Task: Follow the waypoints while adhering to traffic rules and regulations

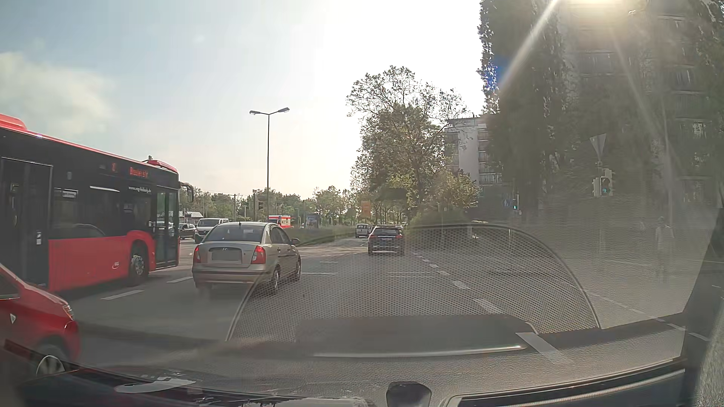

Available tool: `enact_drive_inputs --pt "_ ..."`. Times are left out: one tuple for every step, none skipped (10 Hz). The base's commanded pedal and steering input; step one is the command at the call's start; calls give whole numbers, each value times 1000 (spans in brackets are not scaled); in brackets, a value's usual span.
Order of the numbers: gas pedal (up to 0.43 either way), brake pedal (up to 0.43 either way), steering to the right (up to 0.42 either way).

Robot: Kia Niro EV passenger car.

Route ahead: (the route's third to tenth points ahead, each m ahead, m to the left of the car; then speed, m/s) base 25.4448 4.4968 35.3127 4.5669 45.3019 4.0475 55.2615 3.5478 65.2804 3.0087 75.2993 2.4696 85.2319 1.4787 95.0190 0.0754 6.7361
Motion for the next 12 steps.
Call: enact_drive_inputs --pt "177 0 7" --pt "177 0 7" --pt "177 0 7" --pt "177 0 7" --pt "177 0 7" --pt "177 0 7" --pt "177 0 6" --pt "177 0 6" --pt "177 0 7" --pt "177 0 6" --pt "177 0 6" --pt "177 0 6"
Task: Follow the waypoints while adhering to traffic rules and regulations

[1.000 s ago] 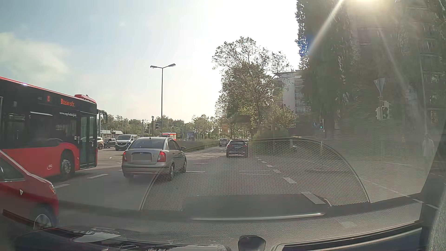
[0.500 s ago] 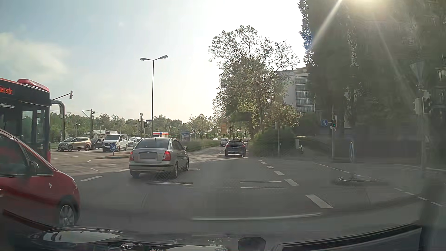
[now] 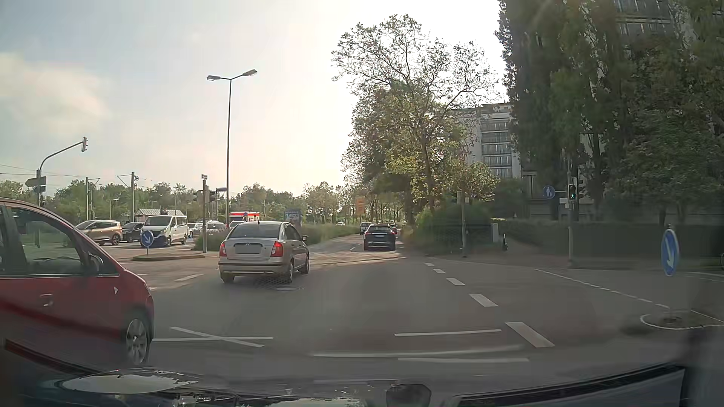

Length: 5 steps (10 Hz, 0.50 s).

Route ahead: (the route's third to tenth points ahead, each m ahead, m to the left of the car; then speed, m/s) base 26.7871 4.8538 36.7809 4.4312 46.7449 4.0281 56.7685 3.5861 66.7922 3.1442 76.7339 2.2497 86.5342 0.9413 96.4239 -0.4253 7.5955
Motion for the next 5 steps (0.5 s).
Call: enact_drive_inputs --pt "177 0 6" --pt "177 0 6" --pt "177 0 6" --pt "177 0 6" --pt "177 0 6"
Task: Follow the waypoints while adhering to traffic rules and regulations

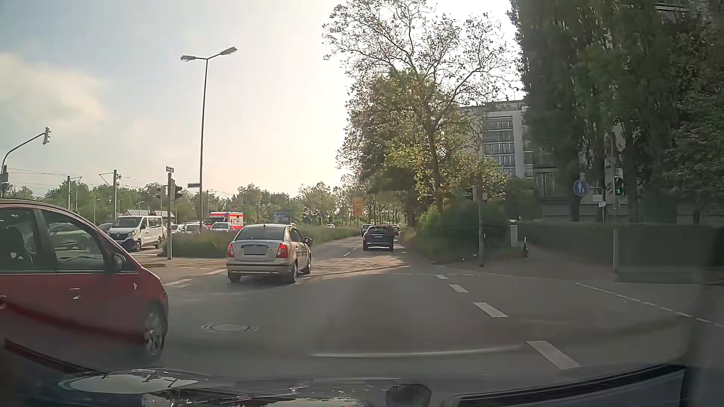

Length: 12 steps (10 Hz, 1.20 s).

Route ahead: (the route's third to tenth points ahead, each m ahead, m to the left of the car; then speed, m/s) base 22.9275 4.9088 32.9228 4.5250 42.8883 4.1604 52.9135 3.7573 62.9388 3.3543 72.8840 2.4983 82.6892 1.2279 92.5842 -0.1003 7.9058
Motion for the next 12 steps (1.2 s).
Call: enact_drive_inputs --pt "177 0 5" --pt "177 0 5" --pt "177 0 5" --pt "177 0 5" --pt "177 0 4" --pt "169 0 4" --pt "157 0 4" --pt "157 0 4" --pt "157 0 3" --pt "157 0 3" --pt "157 0 3" --pt "157 0 3"
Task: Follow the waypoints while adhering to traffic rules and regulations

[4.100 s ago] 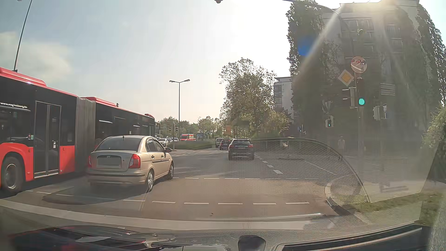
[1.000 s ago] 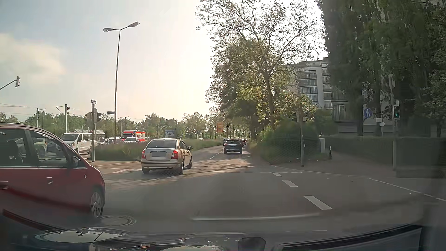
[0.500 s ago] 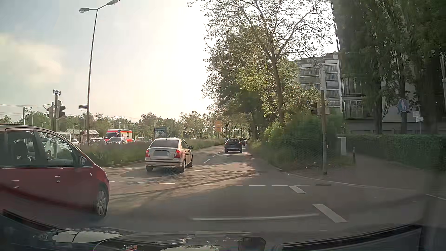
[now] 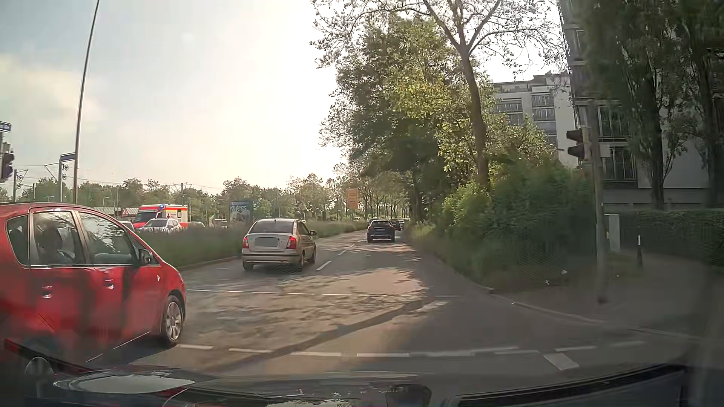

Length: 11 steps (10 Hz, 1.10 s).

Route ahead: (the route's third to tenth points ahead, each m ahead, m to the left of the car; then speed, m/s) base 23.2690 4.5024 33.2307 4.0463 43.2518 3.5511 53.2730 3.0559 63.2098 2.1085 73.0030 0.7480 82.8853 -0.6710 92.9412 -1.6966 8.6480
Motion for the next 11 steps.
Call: enact_drive_inputs --pt "157 0 3" --pt "157 0 3" --pt "157 0 2" --pt "157 0 2" --pt "157 0 2" --pt "157 0 2" --pt "157 0 2" --pt "157 0 2" --pt "157 0 2" --pt "157 0 2" --pt "157 0 2"
